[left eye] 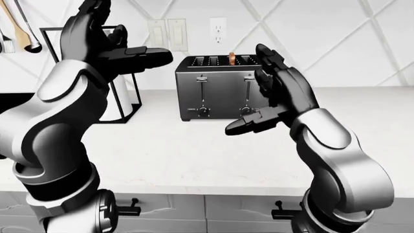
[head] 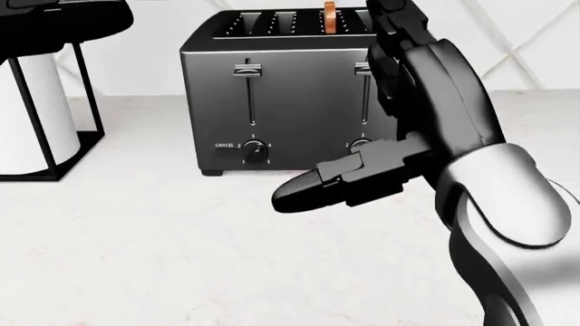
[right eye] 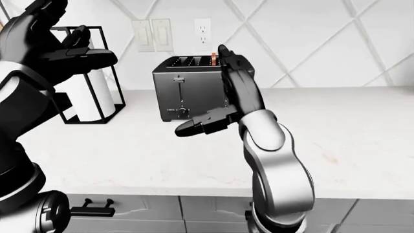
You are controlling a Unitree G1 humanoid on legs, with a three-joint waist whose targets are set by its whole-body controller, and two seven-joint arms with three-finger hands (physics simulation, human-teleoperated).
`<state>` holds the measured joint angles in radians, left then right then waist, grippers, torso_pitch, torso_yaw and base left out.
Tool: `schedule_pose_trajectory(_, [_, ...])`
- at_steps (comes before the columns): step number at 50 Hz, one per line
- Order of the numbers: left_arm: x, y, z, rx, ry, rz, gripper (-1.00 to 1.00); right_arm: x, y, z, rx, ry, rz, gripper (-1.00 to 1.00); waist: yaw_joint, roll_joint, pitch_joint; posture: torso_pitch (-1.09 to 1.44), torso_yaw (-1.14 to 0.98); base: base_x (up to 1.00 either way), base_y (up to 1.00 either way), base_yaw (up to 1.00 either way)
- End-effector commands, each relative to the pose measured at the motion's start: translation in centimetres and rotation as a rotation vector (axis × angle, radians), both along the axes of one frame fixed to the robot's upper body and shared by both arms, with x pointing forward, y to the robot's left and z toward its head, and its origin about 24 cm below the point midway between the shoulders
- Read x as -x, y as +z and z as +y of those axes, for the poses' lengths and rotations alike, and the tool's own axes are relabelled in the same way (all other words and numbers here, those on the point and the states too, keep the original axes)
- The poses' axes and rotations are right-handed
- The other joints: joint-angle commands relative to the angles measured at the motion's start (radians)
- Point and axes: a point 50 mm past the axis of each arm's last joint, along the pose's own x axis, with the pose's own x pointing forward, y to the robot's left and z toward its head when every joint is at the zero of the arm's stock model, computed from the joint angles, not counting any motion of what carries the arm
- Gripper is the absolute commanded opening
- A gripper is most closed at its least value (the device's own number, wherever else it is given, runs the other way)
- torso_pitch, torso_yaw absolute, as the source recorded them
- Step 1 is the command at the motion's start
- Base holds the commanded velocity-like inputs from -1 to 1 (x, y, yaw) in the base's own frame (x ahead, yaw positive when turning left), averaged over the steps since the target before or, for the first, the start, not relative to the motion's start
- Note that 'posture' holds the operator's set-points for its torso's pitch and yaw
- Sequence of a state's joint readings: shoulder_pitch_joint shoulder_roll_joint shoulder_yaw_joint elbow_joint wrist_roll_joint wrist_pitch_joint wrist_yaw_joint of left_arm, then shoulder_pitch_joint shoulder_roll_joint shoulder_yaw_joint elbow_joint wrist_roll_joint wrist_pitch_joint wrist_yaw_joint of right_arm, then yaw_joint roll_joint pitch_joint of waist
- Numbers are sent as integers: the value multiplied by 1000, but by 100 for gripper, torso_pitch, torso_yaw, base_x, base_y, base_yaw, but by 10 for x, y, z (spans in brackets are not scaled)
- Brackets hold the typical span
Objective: Push down the lever of the toaster to turn it on.
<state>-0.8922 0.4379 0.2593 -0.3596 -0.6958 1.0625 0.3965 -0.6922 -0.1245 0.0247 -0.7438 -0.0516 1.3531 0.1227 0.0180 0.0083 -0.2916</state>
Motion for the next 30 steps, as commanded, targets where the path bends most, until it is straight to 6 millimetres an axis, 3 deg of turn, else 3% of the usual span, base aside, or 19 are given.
schedule_pose_trajectory(1, [5, 13, 1, 7, 3, -72, 100, -1, 13, 0, -6, 0, -84, 100, 0, 2, -7, -44, 0, 0, 0, 0])
schedule_pose_trajectory(30, [4, 15, 1, 9, 4, -73, 100, -30, -1, -3, -15, -25, -69, 100, 0, 5, -11, -44, 0, 0, 0, 0])
